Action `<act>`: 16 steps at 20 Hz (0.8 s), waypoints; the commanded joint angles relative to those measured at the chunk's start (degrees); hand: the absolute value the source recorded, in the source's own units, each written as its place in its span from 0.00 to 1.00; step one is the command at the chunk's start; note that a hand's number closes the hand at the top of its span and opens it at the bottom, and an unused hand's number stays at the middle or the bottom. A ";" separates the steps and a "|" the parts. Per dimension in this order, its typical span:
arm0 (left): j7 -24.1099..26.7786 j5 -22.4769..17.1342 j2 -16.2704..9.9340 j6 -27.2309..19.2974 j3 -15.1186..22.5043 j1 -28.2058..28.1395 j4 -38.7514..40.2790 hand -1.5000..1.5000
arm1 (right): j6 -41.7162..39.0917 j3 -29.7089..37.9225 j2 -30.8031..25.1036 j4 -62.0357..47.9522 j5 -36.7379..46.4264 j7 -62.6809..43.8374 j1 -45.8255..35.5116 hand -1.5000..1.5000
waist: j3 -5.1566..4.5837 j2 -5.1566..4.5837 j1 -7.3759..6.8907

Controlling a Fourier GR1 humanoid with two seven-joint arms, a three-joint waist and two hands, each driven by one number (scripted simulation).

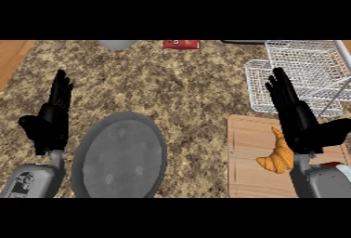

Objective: Pick the croissant from the cutting board and place it in the tiered basket

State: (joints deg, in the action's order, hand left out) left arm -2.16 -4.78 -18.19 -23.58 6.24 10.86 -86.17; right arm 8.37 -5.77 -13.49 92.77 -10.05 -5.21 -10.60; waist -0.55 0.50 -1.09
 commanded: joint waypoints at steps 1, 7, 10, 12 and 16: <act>-1.18 0.47 -2.79 1.41 -1.18 -3.84 -4.51 0.50 | 6.07 1.76 1.40 4.32 2.80 -0.82 3.03 1.00 | 0.55 -0.25 0.97; -1.42 2.49 -5.48 2.12 -0.69 -4.92 1.81 0.50 | 28.50 22.36 5.12 9.79 3.53 9.91 2.02 1.00 | 1.32 4.73 11.40; -1.27 3.10 -7.78 3.35 -0.99 -6.02 1.62 0.50 | 40.42 24.82 7.84 -4.33 10.39 -3.60 20.11 0.00 | 0.27 -0.94 8.73; -0.63 3.51 -7.27 4.47 0.83 -7.23 1.43 0.50 | 46.77 23.81 11.96 -0.17 14.18 -3.80 23.10 0.00 | 0.13 -0.31 6.53; -1.25 2.40 -8.61 7.41 0.28 -4.33 2.19 0.50 | 52.76 17.04 13.27 9.38 23.58 -10.31 31.75 0.00 | 0.08 -0.60 3.68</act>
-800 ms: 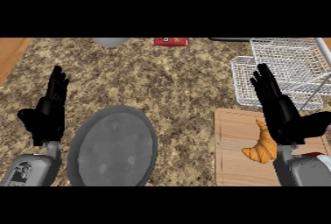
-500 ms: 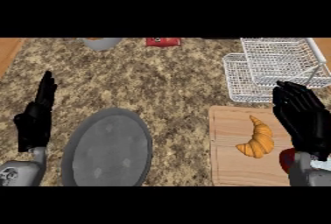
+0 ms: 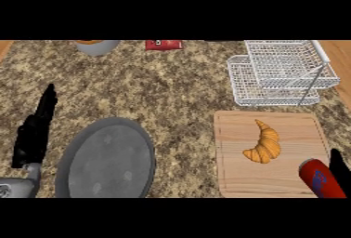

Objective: Pick the croissant from the cutting board and place it in the tiered basket

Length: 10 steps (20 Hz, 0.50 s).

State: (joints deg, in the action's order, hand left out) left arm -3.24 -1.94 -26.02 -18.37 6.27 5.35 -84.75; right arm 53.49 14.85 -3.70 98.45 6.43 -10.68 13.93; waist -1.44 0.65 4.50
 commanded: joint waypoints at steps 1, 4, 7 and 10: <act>1.21 -0.81 -0.92 2.87 0.09 -0.31 0.74 0.50 | 6.39 -5.79 3.52 5.82 7.61 -7.69 10.88 0.00 | 0.97 -0.70 -2.51; 0.07 -0.02 -0.70 2.79 0.79 1.70 0.77 0.50 | -2.86 -9.63 0.93 9.52 11.87 -16.37 16.99 0.00 | 0.85 -1.23 -3.31; -0.22 0.50 0.07 2.75 2.12 2.25 -0.82 0.50 | -10.15 -13.07 -3.76 10.29 15.63 -23.67 19.61 0.00 | 0.73 -1.75 -5.17; 1.30 0.48 -0.01 3.19 1.50 2.98 0.97 0.50 | -16.31 -14.50 -7.77 17.68 17.85 -33.90 21.88 0.00 | 0.67 -1.82 -5.26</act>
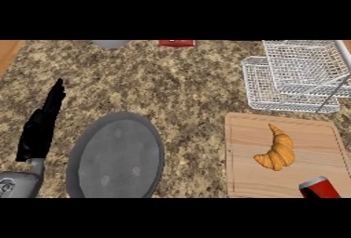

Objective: Pick the croissant from the cutting board and place it in the tiered basket

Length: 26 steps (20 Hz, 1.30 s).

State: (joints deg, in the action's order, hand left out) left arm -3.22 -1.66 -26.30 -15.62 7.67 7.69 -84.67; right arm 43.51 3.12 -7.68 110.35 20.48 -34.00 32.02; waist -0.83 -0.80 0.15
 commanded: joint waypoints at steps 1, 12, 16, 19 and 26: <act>-0.14 0.03 0.27 1.26 0.92 0.91 -0.06 0.50 | -8.19 -2.22 -5.64 7.29 5.26 -14.99 2.86 0.00 | 0.18 -0.31 -1.57; -2.56 0.56 1.70 1.69 1.17 4.49 1.46 0.50 | -23.96 -0.15 -7.62 10.99 13.75 -50.88 -17.31 0.00 | 0.52 -0.18 -3.24; 0.35 1.46 1.85 1.22 0.26 4.22 4.78 0.50 | -30.25 3.41 -6.88 9.55 10.89 -51.17 -19.39 0.00 | 0.48 -0.06 -1.78; 0.82 0.51 2.07 2.38 0.13 3.19 4.10 0.50 | -31.93 2.87 -4.67 5.41 13.07 -51.22 -22.07 0.00 | 0.55 0.14 -1.95; 0.09 0.80 1.45 2.39 -0.79 1.59 2.94 0.50 | -36.74 4.13 1.73 1.70 18.35 -51.25 -26.22 0.00 | 0.59 0.56 -1.34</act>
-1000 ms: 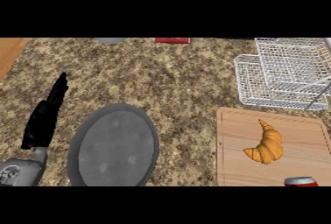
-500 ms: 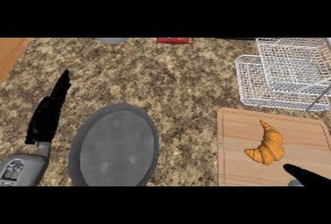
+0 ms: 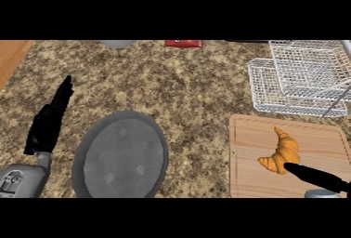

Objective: Pick the croissant from the cutting board and place it in the tiered basket

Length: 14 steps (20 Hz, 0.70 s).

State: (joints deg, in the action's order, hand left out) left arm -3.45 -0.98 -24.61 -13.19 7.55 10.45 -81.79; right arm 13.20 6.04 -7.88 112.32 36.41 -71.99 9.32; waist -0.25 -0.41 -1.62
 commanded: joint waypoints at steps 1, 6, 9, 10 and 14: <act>0.08 -0.68 -0.17 0.96 -0.97 0.24 0.61 0.50 | -7.13 1.43 2.61 -2.14 3.47 -13.25 -5.83 0.00 | 0.01 0.05 0.42; 0.01 0.68 1.07 -0.20 -0.06 -0.96 -0.58 0.50 | -13.01 3.25 4.52 -2.50 7.43 -13.25 -7.79 0.00 | 0.03 0.31 0.97; -0.53 -0.05 -0.67 0.96 -1.93 0.18 0.12 0.50 | -12.37 1.57 7.78 -4.66 12.82 -13.24 -9.09 0.00 | 0.03 0.27 0.91; -2.09 0.73 1.26 -0.08 -0.27 0.53 -0.82 0.50 | -12.05 1.82 7.80 -6.49 13.82 -13.24 -10.77 0.00 | 0.09 0.26 0.87; -1.02 0.49 -0.49 0.89 -1.78 -0.88 -1.54 0.50 | -14.58 2.18 7.87 -6.32 15.65 -13.23 -11.82 0.00 | 0.08 0.42 0.75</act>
State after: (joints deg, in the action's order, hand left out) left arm -3.58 -0.10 -24.06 -13.22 6.48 10.01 -81.87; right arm 3.86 7.75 -0.01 106.54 49.82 -71.58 1.03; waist -0.20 -0.13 -0.72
